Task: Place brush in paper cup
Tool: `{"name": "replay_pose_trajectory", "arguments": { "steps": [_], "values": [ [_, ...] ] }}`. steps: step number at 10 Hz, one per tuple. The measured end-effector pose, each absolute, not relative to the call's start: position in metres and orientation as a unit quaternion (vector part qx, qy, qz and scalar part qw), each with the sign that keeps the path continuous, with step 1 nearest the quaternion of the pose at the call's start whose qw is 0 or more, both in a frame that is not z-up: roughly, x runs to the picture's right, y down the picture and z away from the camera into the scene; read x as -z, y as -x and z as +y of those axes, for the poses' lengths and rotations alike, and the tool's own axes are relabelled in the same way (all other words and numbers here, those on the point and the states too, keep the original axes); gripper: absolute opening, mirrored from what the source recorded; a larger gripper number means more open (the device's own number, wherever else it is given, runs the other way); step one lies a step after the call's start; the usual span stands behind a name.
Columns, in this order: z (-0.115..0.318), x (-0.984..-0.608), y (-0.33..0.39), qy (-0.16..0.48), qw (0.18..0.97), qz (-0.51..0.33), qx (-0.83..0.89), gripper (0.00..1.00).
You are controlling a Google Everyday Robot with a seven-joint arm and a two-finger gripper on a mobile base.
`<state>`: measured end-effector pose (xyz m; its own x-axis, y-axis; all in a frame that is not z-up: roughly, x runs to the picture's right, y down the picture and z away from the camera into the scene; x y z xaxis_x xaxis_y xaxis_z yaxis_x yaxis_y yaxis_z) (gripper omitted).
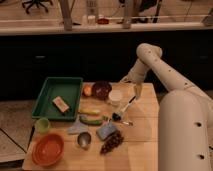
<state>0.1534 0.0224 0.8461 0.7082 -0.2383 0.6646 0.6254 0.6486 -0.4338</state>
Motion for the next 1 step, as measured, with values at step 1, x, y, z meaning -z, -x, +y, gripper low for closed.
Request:
{"name": "replay_pose_trajectory", "arguments": {
  "steps": [1],
  "values": [
    [0.0239,-0.8463,-0.1553,0.339,0.862,-0.284,0.249,0.80]
  ]
}}
